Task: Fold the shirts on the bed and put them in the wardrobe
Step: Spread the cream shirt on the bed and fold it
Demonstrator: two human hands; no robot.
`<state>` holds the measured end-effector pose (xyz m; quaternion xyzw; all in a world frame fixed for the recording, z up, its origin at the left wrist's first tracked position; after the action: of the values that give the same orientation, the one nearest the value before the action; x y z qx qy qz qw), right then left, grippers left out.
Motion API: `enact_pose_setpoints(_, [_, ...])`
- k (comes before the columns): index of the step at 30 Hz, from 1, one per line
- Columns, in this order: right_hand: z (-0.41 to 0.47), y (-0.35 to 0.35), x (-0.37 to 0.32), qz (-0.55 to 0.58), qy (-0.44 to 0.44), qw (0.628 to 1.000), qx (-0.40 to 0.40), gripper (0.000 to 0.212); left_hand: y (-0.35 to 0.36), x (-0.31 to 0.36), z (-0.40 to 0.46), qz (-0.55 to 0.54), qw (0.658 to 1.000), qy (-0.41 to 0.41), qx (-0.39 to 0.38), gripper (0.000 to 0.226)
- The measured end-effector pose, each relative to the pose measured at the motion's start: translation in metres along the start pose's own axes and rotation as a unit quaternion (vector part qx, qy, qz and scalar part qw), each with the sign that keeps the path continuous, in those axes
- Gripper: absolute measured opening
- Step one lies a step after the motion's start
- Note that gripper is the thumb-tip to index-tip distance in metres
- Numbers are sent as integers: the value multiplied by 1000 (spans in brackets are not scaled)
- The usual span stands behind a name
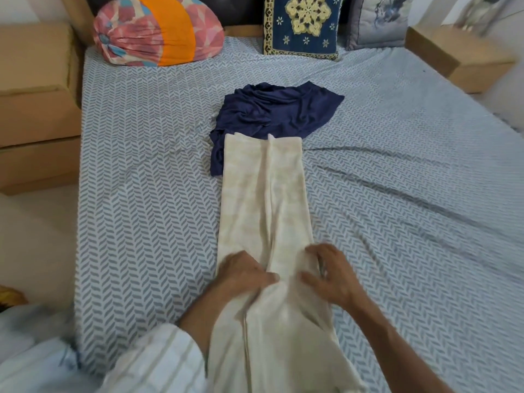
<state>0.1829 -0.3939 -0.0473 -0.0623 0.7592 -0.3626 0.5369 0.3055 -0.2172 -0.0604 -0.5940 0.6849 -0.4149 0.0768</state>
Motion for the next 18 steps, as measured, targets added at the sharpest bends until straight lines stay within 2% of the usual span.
enact_pose_setpoints(3, [-84, -4, 33, 8, 89, 995, -43, 82, 9, -21, -20, 29, 998, -7, -49, 67])
enact_pose_setpoints(5, [-129, 2, 47, 3, 100, 991, -88, 91, 27, -33, -38, 59, 995, -16, -84, 76])
enact_pose_setpoints(7, [-156, 7, 55, -5, 87, 992, -86, 94, 43, -38, -57, 68, 994, -14, -89, 65])
enact_pose_setpoints(9, [-170, 9, 56, 3, 95, 995, -37, 78, 52, -40, -68, 17, 998, -12, -57, 40])
enact_pose_setpoints(11, [-184, 7, 52, 10, 86, 996, 24, 63, 54, -41, -81, -85, 996, -12, -16, 16])
enact_pose_setpoints(15, [-206, 0, 43, -25, -11, 990, 141, 64, 70, -51, -102, -312, 948, -61, -22, 24])
enact_pose_setpoints(18, [-214, -1, 43, -56, -59, 981, 178, 57, 89, -68, -106, -347, 932, -105, -13, 25])
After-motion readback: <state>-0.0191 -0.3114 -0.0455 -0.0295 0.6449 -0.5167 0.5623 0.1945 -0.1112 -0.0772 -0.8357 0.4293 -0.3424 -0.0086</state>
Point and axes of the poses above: each hand's wrist, its own z-axis towards the middle knuckle, its own y-axis out of the palm, x = y × z, the point moved 7 cm from there along z, towards the middle knuckle, and after that the axes turned 14 degrees about z, right-handed, at the moved point
